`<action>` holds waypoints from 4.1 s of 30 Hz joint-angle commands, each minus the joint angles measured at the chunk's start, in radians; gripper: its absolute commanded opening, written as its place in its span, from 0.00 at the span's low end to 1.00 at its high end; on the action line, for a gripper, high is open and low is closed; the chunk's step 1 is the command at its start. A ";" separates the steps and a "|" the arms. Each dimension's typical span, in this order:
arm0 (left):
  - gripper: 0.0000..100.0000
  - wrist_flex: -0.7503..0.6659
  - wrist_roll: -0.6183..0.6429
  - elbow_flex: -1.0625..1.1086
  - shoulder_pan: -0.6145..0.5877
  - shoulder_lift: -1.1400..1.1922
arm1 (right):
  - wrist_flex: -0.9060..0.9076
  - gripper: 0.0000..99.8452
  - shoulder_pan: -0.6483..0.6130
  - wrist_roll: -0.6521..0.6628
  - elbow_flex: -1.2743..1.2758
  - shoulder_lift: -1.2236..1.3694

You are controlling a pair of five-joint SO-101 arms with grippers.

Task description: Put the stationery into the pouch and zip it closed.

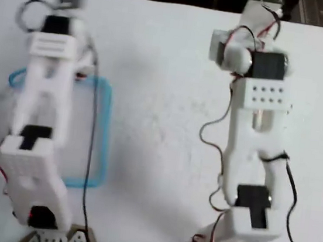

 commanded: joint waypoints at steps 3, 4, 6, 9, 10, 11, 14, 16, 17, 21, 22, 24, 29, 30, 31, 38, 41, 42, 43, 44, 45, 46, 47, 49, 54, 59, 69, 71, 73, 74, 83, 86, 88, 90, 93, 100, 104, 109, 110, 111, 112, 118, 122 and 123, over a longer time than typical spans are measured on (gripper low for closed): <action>0.02 -0.325 0.083 0.008 -0.051 0.136 | 0.073 0.02 -0.105 -0.008 -0.112 0.067; 0.02 -0.334 0.084 -0.021 -0.041 0.171 | 0.071 0.02 -0.119 -0.008 -0.112 0.071; 0.02 -0.339 0.086 -0.094 -0.018 0.251 | 0.071 0.02 -0.147 -0.008 -0.110 0.082; 0.02 -0.284 0.086 -0.201 0.004 0.377 | 0.070 0.02 -0.170 -0.008 -0.104 0.082; 0.02 -0.227 0.084 -0.249 0.010 0.410 | 0.068 0.02 -0.170 -0.008 -0.109 0.082; 0.02 -0.153 0.083 -0.299 0.024 0.438 | 0.065 0.02 -0.165 -0.008 -0.110 0.082; 0.02 0.043 0.032 -0.457 0.088 0.504 | 0.064 0.02 -0.153 -0.008 -0.112 0.084; 0.02 0.126 -0.035 -0.555 0.136 0.542 | 0.047 0.02 -0.142 -0.008 -0.106 0.085; 0.02 0.157 -0.064 -0.594 0.165 0.562 | 0.035 0.02 -0.131 -0.008 -0.106 0.085; 0.02 0.244 -0.141 -0.697 0.263 0.636 | 0.001 0.02 -0.081 -0.008 -0.110 0.085; 0.02 0.244 -0.143 -0.700 0.277 0.647 | 0.001 0.02 -0.062 -0.008 -0.112 0.085; 0.02 0.244 -0.147 -0.698 0.303 0.661 | 0.001 0.02 -0.030 -0.008 -0.112 0.084; 0.02 0.249 -0.262 -0.704 0.380 0.644 | 0.001 0.02 0.056 -0.008 -0.112 0.082; 0.02 0.249 -0.279 -0.703 0.389 0.618 | -0.004 0.02 0.067 -0.006 -0.112 0.082; 0.02 0.249 -0.287 -0.698 0.392 0.585 | -0.008 0.02 0.077 -0.006 -0.112 0.082; 0.02 0.250 -0.298 -0.663 0.252 0.242 | -0.008 0.02 0.059 0.000 -0.106 0.084; 0.05 0.249 -0.296 -0.555 0.107 0.047 | 0.002 0.05 -0.015 0.002 -0.104 0.087; 0.08 0.247 -0.295 -0.508 0.054 -0.016 | 0.008 0.08 -0.051 0.002 -0.104 0.091; 0.11 0.247 -0.290 -0.451 -0.001 -0.079 | 0.012 0.10 -0.094 0.002 -0.104 0.104; 0.14 0.245 -0.273 -0.394 -0.059 -0.134 | 0.019 0.13 -0.142 0.002 -0.106 0.120; 0.17 0.244 -0.253 -0.334 -0.119 -0.188 | 0.022 0.15 -0.194 0.002 -0.106 0.142; 0.20 0.244 -0.241 -0.272 -0.179 -0.232 | 0.018 0.17 -0.248 0.000 -0.107 0.171; 0.22 0.242 -0.235 -0.215 -0.237 -0.268 | 0.012 0.18 -0.294 -0.005 -0.115 0.208; 0.23 0.241 -0.235 -0.109 -0.349 -0.323 | -0.036 0.18 -0.386 -0.006 -0.132 0.294; 0.23 0.227 -0.233 0.114 -0.565 -0.369 | -0.147 0.19 -0.527 -0.023 -0.293 0.556; 0.23 0.221 -0.235 0.250 -0.647 -0.374 | -0.203 0.19 -0.558 -0.160 -0.598 0.842; 0.08 0.201 -0.236 0.292 -0.624 -0.375 | -0.288 0.19 -0.547 -0.270 -0.921 1.164; 0.08 0.204 -0.236 0.293 -0.615 -0.375 | -0.271 0.19 -0.547 -0.269 -0.888 1.158; 0.08 0.204 -0.235 0.292 -0.610 -0.375 | -0.245 0.19 -0.549 -0.269 -0.864 1.152; 0.08 0.203 -0.233 0.292 -0.608 -0.375 | -0.226 0.18 -0.549 -0.269 -0.853 1.150; 0.08 0.184 -0.227 0.292 -0.611 -0.371 | 0.085 0.06 -0.596 -0.071 -0.858 1.148; 0.08 0.181 -0.227 0.288 -0.611 -0.374 | 0.197 0.03 -0.604 0.009 -0.855 1.152; 0.08 0.181 -0.227 0.285 -0.613 -0.374 | 0.277 0.02 -0.602 0.034 -0.855 1.156; 0.08 0.184 -0.227 0.288 -0.613 -0.374 | 0.354 0.02 -0.595 0.058 -0.855 1.152; 0.08 0.186 -0.233 0.290 -0.613 -0.374 | 0.366 0.02 -0.550 0.057 -0.855 1.141; 0.08 0.186 -0.233 0.284 -0.613 -0.374 | 0.366 0.02 -0.483 0.055 -0.684 0.951; 0.08 0.180 -0.230 0.282 -0.610 -0.374 | 0.364 0.02 -0.427 -0.061 -0.511 0.800; 0.08 0.163 -0.227 0.284 -0.608 -0.369 | 0.361 0.02 -0.346 -0.308 -0.339 0.696; 0.08 0.160 -0.227 0.282 -0.608 -0.369 | 0.361 0.02 -0.335 -0.348 -0.331 0.688; 0.08 0.153 -0.227 0.282 -0.608 -0.369 | 0.361 0.02 -0.328 -0.364 -0.331 0.684; 0.08 0.150 -0.227 0.282 -0.607 -0.369 | 0.358 0.02 -0.329 -0.371 -0.333 0.676; 0.08 0.155 -0.227 0.282 -0.564 -0.369 | 0.257 0.08 -0.463 -0.353 -0.439 0.696; 0.08 0.160 -0.227 0.285 -0.558 -0.374 | 0.150 0.26 -0.555 -0.313 -0.499 0.736; 0.08 0.160 -0.227 0.288 -0.559 -0.374 | 0.120 0.29 -0.567 -0.313 -0.517 0.754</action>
